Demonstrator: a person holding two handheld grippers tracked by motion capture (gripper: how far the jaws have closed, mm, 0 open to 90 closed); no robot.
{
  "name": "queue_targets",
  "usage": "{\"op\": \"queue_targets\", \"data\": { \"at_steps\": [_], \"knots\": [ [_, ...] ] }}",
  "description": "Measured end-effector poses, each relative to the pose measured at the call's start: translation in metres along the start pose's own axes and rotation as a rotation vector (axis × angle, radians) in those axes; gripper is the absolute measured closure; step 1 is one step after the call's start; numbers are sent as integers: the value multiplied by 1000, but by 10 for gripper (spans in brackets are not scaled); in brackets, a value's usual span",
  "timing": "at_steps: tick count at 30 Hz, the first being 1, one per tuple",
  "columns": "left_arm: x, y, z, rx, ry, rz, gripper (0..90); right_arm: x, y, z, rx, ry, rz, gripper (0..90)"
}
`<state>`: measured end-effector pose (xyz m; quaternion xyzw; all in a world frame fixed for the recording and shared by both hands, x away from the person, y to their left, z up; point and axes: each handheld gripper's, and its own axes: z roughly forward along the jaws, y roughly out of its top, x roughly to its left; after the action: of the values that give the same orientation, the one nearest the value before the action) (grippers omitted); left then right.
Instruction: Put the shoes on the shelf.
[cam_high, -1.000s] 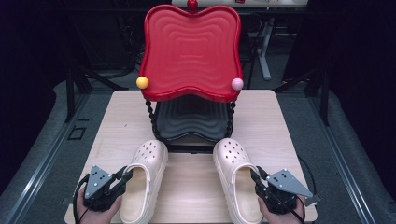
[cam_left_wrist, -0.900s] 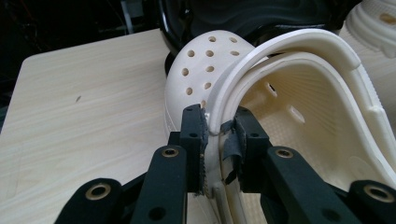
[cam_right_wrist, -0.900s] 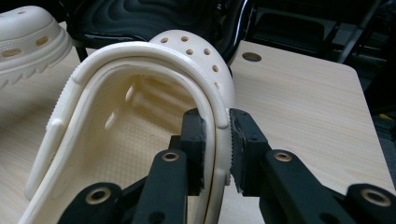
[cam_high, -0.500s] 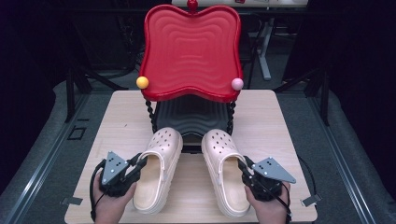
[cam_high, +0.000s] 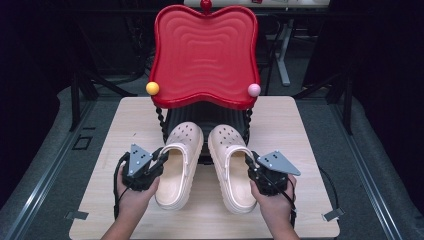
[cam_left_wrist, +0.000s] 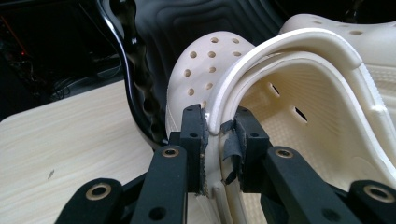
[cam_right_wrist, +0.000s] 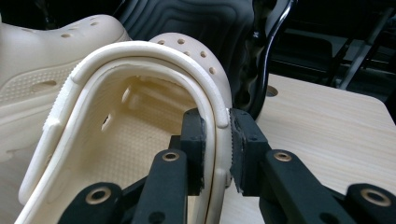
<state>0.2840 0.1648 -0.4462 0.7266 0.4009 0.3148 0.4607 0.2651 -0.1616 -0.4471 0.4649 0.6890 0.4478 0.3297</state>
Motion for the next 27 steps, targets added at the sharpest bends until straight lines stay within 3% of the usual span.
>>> {"op": "queue_targets", "data": {
  "at_steps": [5,11,27],
  "knots": [
    [-1,3,4,4,3,8,769,3,5,9,-13,-8,16,765],
    [-2,3,6,2,-3,-4,769,6,12,16,-4,-21,-1,764],
    [-5,7,27,-5,26,-39,768,10,15,33,0,4,6,764]
  ]
}}
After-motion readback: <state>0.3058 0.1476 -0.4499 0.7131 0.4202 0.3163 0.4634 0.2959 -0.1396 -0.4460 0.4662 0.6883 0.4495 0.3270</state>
